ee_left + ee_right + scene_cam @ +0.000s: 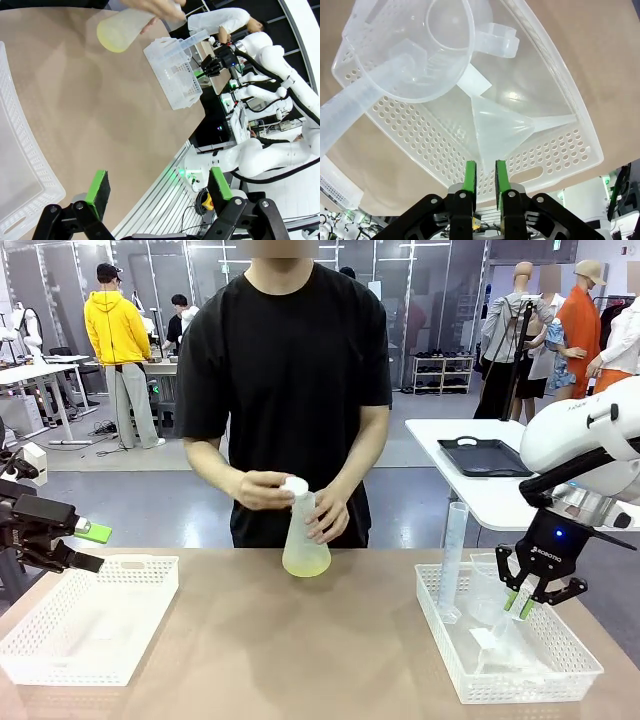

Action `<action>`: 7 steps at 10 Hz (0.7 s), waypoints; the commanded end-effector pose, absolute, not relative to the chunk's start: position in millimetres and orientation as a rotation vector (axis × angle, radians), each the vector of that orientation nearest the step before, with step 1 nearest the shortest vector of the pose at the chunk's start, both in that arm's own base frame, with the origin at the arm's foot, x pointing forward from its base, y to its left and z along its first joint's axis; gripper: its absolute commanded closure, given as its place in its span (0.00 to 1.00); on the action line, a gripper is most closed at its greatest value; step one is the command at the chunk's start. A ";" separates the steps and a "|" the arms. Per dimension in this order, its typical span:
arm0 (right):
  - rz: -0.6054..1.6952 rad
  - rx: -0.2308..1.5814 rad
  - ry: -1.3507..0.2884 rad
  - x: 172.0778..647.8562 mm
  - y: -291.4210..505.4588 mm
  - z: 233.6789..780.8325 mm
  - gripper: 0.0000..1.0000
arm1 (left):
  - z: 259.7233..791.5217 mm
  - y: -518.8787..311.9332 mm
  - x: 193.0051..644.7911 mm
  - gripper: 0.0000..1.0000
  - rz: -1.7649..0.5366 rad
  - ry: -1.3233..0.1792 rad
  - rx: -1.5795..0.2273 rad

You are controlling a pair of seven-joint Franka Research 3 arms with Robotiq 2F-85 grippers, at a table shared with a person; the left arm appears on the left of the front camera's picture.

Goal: Prepare the solutions needed for the experiment.
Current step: Once the solution is in the Big flask , pick up the Plastic Funnel and place it back into the right Organizing basket, then when the human places the Big flask in the center of the table, pick up the Big flask and place it in the left Organizing basket.

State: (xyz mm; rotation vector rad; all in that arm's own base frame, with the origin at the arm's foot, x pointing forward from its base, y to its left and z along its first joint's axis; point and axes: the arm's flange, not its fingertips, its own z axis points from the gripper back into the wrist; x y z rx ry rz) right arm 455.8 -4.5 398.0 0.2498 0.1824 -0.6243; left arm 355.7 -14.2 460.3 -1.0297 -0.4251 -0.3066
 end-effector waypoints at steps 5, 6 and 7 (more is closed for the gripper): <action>-0.624 0.250 0.182 455.8 -4.5 398.0 0.78 | 460.1 -15.8 358.2 0.00 -0.320 -0.446 -1.056; -0.624 0.250 0.182 455.8 -4.5 398.0 0.78 | 460.1 -15.8 358.2 0.00 -0.320 -0.446 -1.056; -0.624 0.250 0.182 455.8 -4.5 398.0 0.78 | 460.1 -15.8 358.2 0.00 -0.320 -0.446 -1.056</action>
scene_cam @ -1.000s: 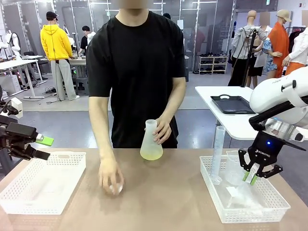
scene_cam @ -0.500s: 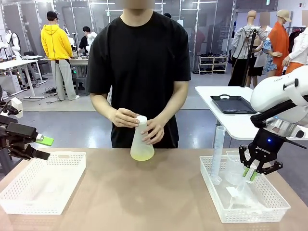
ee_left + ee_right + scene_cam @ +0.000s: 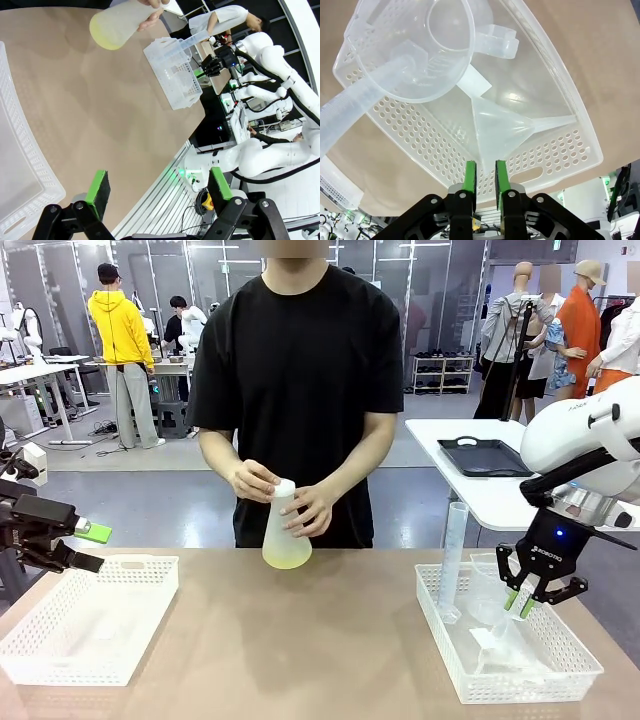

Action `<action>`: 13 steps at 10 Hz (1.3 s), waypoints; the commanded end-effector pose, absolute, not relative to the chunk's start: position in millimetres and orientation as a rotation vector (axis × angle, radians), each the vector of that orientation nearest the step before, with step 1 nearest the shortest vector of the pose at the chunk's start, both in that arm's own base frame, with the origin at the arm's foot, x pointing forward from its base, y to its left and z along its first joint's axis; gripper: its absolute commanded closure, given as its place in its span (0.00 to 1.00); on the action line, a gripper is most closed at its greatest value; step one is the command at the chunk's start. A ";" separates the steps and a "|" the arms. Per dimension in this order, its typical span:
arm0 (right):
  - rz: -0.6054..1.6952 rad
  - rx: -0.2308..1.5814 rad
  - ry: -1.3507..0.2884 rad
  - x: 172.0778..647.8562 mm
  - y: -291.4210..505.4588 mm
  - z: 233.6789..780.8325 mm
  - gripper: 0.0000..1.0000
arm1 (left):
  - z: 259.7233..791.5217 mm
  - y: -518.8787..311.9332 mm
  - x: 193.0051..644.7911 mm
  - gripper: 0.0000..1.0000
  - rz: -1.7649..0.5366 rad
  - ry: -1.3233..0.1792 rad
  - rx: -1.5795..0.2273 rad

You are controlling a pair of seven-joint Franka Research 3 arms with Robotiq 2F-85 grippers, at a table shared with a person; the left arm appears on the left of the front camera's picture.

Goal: Prepare the solutions needed for the experiment.
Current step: When the human places the Big flask in the center of the table, pick up the Big flask and place it in the left Organizing basket.

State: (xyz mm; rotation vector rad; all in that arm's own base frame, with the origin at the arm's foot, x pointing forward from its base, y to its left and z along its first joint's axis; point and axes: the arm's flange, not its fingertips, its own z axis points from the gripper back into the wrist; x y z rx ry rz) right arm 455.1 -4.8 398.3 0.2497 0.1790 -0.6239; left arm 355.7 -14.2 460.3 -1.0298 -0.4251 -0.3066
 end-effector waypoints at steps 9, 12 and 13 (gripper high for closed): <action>-0.495 0.498 0.073 400.3 15.7 442.5 0.78 | 460.1 -15.8 358.2 0.00 -0.320 -0.446 -1.056; -0.292 0.738 -0.006 351.8 30.2 481.0 0.62 | 460.1 -15.8 358.2 0.00 -0.320 -0.446 -1.056; -0.184 0.837 -0.082 336.9 32.5 491.2 0.58 | 460.1 -15.8 358.2 0.00 -0.320 -0.446 -1.056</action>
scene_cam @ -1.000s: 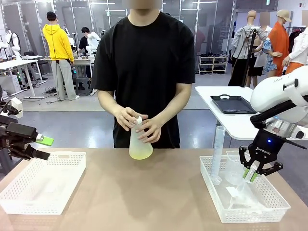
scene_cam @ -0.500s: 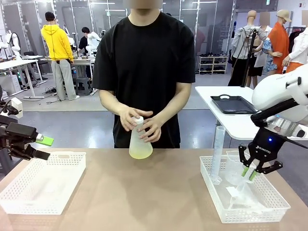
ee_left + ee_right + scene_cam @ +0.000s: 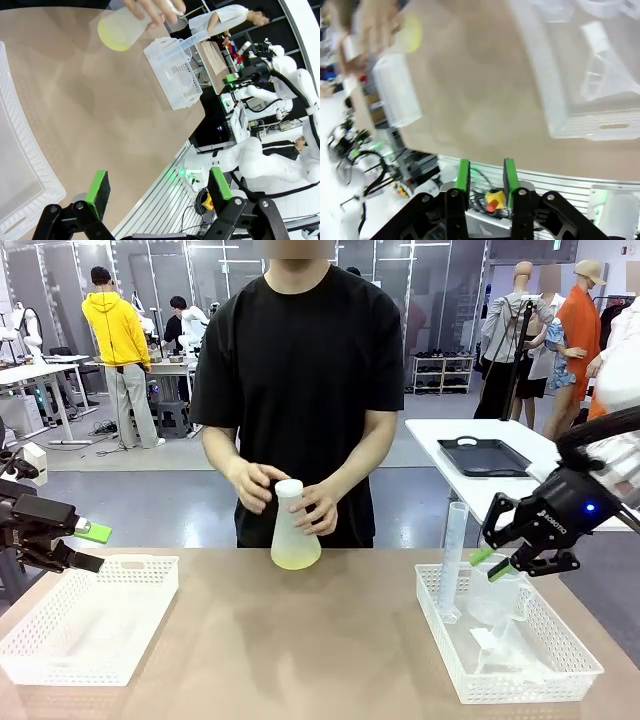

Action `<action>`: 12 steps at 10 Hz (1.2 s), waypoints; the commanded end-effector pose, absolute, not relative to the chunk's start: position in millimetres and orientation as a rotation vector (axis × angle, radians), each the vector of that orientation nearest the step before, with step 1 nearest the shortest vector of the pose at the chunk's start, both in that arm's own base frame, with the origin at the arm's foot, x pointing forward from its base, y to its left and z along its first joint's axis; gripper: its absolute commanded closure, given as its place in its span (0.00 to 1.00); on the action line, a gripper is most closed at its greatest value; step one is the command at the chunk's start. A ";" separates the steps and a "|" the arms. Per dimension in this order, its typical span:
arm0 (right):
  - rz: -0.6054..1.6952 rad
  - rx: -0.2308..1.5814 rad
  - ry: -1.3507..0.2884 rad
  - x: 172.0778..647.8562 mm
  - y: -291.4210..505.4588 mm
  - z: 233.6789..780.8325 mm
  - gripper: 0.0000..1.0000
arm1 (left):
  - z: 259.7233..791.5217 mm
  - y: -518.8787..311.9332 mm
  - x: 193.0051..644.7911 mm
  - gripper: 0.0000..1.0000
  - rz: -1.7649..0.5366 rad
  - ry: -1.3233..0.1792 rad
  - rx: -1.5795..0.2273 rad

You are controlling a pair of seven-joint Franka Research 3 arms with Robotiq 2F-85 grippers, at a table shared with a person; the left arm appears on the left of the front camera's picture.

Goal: Prepare the solutions needed for the experiment.
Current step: When the human places the Big flask in the center of the table, pick up the Big flask and place it in the left Organizing basket.

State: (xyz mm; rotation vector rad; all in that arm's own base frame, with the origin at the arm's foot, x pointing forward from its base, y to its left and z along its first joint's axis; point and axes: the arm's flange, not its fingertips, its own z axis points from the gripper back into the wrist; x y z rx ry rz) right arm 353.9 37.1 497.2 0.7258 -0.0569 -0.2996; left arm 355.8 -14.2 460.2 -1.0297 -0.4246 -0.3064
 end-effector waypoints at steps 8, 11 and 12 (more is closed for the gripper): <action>0.062 1.313 -0.037 334.9 20.0 506.8 0.42 | 460.1 -15.8 358.2 0.00 -0.320 -0.446 -1.056; 0.046 1.332 -0.048 334.9 12.1 509.7 0.42 | 460.1 -15.8 358.2 0.00 -0.320 -0.446 -1.056; 0.037 1.326 -0.038 334.7 9.7 509.8 0.42 | 460.1 -15.8 358.2 0.00 -0.320 -0.446 -1.056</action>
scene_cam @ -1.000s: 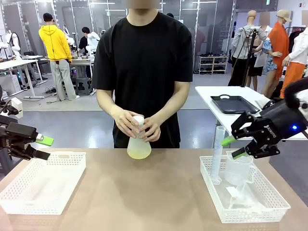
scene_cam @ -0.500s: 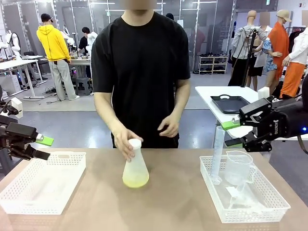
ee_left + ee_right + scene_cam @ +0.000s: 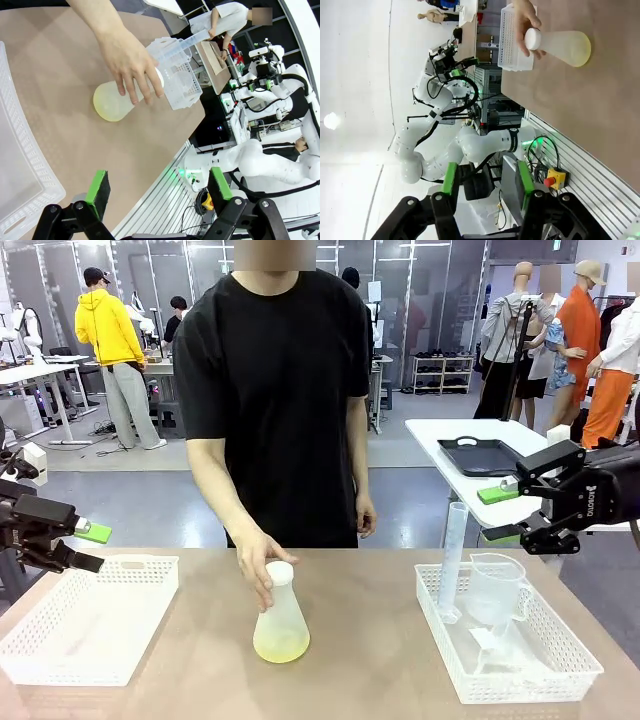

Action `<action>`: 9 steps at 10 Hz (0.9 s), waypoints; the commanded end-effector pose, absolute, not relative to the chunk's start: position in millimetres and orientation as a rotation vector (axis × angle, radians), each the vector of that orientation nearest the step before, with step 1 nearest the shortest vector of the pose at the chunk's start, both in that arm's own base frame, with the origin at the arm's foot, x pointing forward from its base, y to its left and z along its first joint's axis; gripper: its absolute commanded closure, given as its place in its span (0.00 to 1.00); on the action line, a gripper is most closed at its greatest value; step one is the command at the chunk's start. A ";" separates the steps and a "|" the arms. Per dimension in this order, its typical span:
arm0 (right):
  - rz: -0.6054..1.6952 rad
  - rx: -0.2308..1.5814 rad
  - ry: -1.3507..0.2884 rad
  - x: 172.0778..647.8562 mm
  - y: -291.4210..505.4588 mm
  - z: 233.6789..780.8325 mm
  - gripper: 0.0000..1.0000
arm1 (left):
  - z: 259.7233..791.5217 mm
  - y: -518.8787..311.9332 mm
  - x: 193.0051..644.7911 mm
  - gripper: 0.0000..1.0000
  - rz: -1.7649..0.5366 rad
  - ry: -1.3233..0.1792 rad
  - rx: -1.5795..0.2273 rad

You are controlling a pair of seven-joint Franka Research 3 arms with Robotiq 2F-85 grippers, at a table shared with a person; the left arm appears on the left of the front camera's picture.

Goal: Prepare the solutions needed for the experiment.
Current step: When the human places the Big flask in the center of the table, pick up the Big flask and place it in the left Organizing basket.

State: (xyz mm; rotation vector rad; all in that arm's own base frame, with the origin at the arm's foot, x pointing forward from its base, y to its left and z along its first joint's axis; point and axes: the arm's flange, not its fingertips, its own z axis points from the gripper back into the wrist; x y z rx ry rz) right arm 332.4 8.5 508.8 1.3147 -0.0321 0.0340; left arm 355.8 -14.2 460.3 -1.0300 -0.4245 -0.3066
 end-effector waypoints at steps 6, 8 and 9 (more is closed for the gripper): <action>0.040 1.316 -0.026 332.3 11.2 507.6 0.42 | 460.1 -15.8 358.2 0.00 -0.320 -0.446 -1.056; 0.040 1.316 -0.026 332.3 11.2 507.6 0.42 | 460.1 -15.8 358.2 0.00 -0.320 -0.446 -1.056; 0.040 1.316 -0.026 332.3 11.2 507.6 0.42 | 460.1 -15.8 358.2 0.00 -0.320 -0.446 -1.056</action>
